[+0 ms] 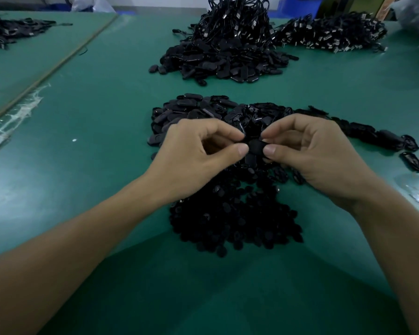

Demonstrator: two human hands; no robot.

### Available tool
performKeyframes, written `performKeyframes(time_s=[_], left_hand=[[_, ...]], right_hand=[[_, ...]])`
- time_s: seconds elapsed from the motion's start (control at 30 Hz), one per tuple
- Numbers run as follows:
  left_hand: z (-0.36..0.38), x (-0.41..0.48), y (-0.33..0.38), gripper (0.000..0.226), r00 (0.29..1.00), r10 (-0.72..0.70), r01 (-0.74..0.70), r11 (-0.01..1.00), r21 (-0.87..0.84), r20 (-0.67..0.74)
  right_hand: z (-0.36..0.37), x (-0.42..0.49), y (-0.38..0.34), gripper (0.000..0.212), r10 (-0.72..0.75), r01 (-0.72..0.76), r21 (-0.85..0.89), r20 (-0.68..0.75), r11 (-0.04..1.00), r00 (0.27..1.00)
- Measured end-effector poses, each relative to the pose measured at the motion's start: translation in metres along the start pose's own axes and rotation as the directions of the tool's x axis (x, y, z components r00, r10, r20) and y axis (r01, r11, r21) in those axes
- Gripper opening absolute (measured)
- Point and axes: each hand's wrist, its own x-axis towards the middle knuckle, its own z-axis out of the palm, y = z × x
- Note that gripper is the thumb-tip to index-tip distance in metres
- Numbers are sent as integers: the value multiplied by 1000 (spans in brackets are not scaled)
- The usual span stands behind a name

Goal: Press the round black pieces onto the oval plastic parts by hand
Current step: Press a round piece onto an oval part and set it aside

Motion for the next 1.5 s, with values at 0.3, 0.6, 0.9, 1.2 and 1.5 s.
performKeyframes(time_s=[0.3, 0.6, 0.9, 1.2, 1.5], left_hand=[[1, -1, 1, 13, 993, -83, 101, 968, -230, 85], [2, 0, -3, 11, 984, -155, 175, 917, -359, 86], [-1, 2, -4, 14, 986, -166, 165, 914, -372, 28], [-2, 6, -9, 17, 973, -196, 146, 930, -337, -118], [-2, 5, -15, 18, 974, -189, 139, 935, -327, -123]], right_hand=[[11, -3, -4, 27, -91, 90, 15, 57, 996, 994], [16, -2, 2, 29, -99, 103, 100, -46, 990, 994], [21, -5, 4, 18, -35, 34, -10, -85, 999, 996], [37, -12, -1, 18, -68, 254, -559, 332, 790, 941], [41, -14, -2, 8, -63, 235, -563, 307, 792, 950]])
